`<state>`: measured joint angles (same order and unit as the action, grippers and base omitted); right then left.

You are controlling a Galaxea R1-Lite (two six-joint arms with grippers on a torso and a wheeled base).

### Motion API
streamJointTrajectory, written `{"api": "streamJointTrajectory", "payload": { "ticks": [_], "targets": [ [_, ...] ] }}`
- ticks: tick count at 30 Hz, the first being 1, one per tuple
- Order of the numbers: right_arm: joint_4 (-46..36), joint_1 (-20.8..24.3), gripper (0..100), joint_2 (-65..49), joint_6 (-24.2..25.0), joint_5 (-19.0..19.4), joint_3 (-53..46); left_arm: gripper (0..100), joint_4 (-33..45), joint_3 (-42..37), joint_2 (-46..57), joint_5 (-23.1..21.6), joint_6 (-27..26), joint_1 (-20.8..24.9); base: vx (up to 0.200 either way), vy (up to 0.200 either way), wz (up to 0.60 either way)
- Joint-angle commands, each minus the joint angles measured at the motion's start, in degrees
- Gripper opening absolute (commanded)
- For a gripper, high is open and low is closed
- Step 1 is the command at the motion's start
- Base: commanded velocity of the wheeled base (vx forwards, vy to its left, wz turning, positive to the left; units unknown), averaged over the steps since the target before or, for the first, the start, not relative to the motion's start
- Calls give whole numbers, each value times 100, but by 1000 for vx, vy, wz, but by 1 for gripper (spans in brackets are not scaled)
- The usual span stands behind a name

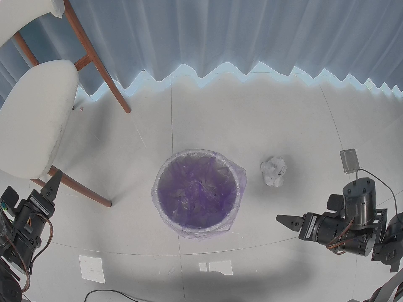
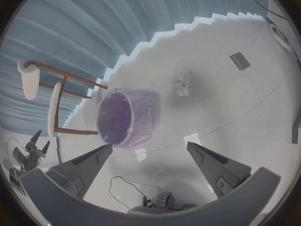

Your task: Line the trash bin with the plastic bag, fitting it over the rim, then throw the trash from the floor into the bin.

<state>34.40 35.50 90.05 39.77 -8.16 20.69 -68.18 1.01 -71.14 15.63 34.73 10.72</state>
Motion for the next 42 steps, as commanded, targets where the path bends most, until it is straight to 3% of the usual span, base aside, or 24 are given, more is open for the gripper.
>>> {"api": "streamJointTrajectory", "payload": {
  "ticks": [1,4,10,19,41,42],
  "targets": [
    [-1920,-69,100,1023,822,25,2475,100,244,-92,514,142,7,-500,0,0,0],
    [-2851,159,100,1559,1464,-11,3240,100,332,-92,848,133,7,-764,0,0,0],
    [-2983,177,100,2807,2026,-301,4075,100,508,-92,1032,133,7,-1177,0,0,0],
    [-2948,405,100,3625,2105,-318,4549,100,516,-92,1068,133,-19,-1274,0,0,0],
    [-2974,405,100,4758,2264,-432,5973,100,525,-92,1006,133,-63,-1379,0,0,0],
    [-2966,405,0,4785,2264,-450,6008,100,525,-92,1006,133,-54,-1388,0,0,0]
  ]
}}
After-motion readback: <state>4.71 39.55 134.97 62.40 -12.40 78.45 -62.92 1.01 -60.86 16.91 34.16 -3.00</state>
